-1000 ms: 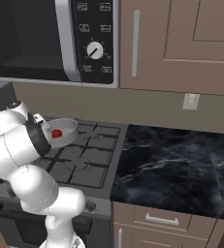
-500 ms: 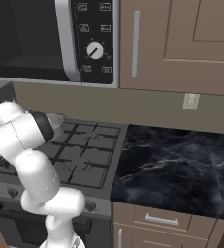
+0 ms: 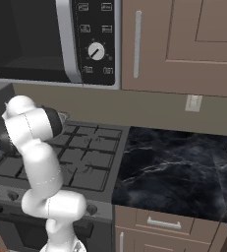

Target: Turn on the sink faucet. Then move the bell pepper from the counter to the sink. Turn off the sink. Move the vegetable from the sink to the pot next to the stove. Finally move the pot to the rear left burner.

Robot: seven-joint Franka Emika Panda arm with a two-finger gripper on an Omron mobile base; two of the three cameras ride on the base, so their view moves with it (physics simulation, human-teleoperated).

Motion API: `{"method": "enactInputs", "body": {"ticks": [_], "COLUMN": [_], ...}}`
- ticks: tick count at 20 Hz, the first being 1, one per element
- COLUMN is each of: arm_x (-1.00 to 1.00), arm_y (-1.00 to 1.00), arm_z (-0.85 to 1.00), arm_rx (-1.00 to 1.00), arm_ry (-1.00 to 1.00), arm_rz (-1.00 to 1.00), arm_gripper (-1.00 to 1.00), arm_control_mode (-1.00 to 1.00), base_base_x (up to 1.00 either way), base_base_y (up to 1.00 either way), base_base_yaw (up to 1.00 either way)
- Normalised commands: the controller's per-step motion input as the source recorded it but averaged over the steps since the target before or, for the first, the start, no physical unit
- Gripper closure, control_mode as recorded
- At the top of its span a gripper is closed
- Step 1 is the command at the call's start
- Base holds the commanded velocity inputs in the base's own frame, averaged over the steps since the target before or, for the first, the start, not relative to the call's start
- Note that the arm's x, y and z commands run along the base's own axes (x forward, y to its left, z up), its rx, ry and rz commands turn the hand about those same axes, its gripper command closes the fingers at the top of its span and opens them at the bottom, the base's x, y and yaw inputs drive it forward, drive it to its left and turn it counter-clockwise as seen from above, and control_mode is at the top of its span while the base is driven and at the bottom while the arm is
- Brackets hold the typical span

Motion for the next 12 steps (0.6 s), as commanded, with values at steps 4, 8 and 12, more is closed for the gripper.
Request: {"method": "enactInputs", "body": {"ticks": [4, 8, 12], "arm_x": [0.25, 0.26, 0.27], "arm_y": [0.06, 0.14, 0.14], "arm_z": [-0.16, -0.18, -0.25], "arm_rx": [0.0, 0.0, 0.0], "arm_ry": [0.0, 0.01, 0.01], "arm_rz": [0.0, 0.0, 0.0], "arm_gripper": [1.0, 1.0, 1.0], "arm_control_mode": [-1.0, -1.0, -1.0], "base_base_x": [0.0, 0.0, 0.0], "base_base_y": [0.0, 0.0, 0.0], "base_base_yaw": [0.0, 0.0, 0.0]}}
